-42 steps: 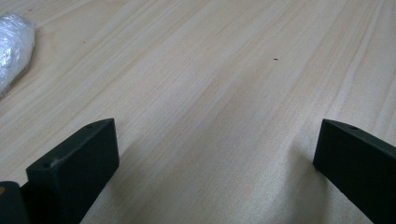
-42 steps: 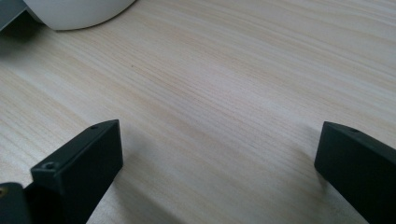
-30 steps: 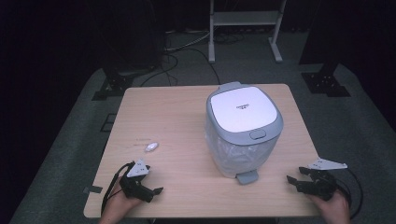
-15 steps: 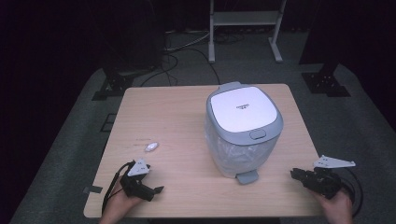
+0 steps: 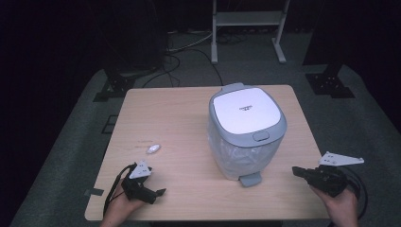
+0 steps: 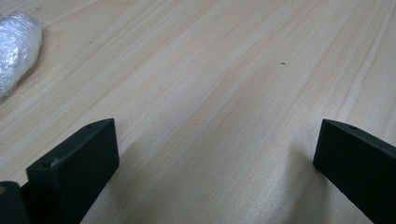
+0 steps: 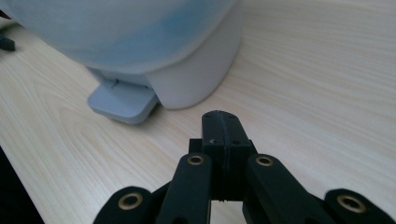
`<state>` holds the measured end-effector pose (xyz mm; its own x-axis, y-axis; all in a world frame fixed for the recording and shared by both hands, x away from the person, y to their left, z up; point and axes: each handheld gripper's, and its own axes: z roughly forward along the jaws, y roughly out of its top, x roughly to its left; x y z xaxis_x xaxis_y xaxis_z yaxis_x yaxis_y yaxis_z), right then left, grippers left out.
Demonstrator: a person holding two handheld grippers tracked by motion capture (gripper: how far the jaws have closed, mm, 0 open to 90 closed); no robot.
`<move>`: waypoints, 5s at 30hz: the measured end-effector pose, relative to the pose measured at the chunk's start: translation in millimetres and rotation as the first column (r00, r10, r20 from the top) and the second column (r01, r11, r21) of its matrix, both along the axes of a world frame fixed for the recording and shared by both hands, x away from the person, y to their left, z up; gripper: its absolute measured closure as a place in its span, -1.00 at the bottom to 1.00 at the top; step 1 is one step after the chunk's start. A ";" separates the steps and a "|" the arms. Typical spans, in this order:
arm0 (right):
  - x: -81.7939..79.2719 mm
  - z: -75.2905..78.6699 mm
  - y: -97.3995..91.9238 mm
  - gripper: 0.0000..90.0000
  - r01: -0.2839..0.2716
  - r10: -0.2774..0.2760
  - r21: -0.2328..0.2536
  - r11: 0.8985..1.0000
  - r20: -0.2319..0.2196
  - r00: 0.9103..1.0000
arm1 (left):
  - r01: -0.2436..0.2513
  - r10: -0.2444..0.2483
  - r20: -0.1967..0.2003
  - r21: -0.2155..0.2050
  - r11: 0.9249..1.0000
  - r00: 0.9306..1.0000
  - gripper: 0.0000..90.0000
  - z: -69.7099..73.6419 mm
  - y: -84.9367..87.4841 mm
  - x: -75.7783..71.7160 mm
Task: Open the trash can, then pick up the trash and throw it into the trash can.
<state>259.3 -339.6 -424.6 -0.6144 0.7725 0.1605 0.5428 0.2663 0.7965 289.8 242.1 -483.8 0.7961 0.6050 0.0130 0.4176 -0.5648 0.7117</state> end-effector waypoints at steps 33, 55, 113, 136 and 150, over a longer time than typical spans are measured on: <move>4.0 73.9 13.1 1.00 -0.126 0.116 0.097 0.987 0.104 0.988 | 0.001 -0.001 0.000 0.000 1.000 1.000 -1.00 0.0 0.1 0.1; -5.4 135.4 19.4 0.99 -0.219 0.190 0.134 0.966 0.198 0.961 | 0.001 -0.001 0.000 -0.001 1.000 1.000 -1.00 -0.1 0.0 0.1; 26.8 155.0 90.0 1.00 -0.365 0.338 0.113 0.924 0.204 0.919 | 0.001 -0.001 0.001 -0.001 1.000 1.000 -1.00 -0.1 0.0 0.1; 16.9 160.0 76.7 0.71 -0.298 0.267 0.103 0.949 0.242 0.933 | 0.002 -0.002 0.000 -0.002 1.000 1.000 -1.00 -0.1 -0.2 0.3; 5.2 153.1 47.9 0.08 -0.176 0.147 0.097 0.980 0.253 0.956 | 0.002 -0.002 0.000 -0.002 1.000 1.000 -1.00 -0.1 -0.2 0.2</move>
<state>264.5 -291.6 -271.5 -0.7611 0.6444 0.0740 0.2858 0.2307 0.9301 290.0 241.9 -483.9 0.7974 0.6033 0.0121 0.4162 -0.5644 0.7129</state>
